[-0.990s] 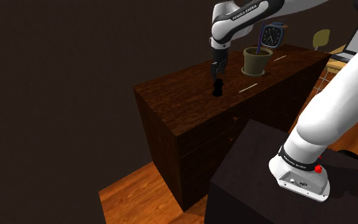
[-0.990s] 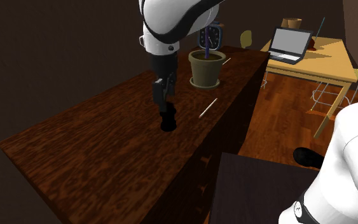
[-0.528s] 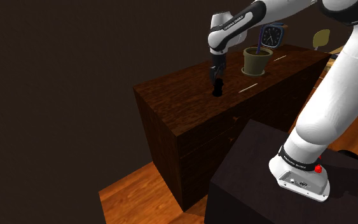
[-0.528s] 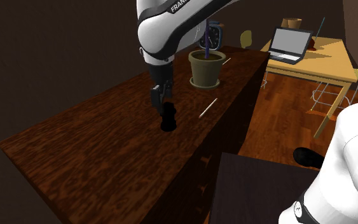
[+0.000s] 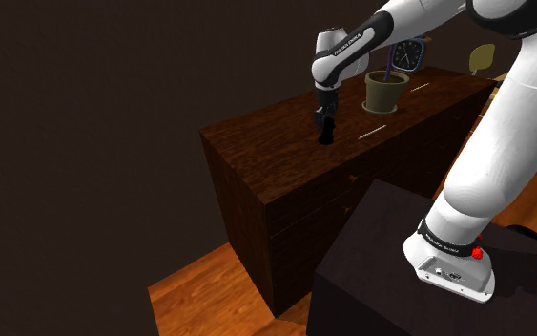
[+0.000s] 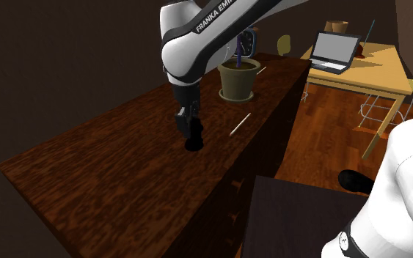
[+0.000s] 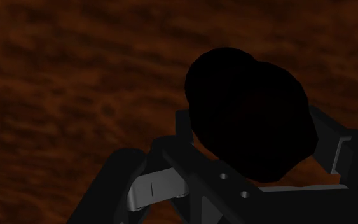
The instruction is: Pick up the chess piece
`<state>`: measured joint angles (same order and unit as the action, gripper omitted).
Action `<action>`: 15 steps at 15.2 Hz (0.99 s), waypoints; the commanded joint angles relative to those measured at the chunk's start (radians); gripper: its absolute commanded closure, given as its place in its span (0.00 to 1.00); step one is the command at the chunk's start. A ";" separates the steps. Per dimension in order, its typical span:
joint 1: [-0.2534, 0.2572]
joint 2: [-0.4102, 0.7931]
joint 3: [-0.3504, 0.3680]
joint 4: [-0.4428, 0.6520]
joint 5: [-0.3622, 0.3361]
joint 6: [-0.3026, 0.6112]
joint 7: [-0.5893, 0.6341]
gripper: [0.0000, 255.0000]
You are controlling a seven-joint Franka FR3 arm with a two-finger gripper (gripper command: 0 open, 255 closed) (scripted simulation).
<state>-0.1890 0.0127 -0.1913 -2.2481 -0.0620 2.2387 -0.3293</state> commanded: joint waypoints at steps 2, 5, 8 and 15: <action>0.001 0.000 0.001 -0.002 0.000 0.000 0.001 1.00; 0.001 0.000 0.001 -0.002 0.001 0.000 0.001 1.00; 0.000 0.004 0.000 0.002 0.001 0.000 -0.001 1.00; 0.001 -0.045 0.002 0.046 -0.006 -0.093 0.001 1.00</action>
<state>-0.1872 -0.0235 -0.1894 -2.2087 -0.0662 2.1614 -0.3279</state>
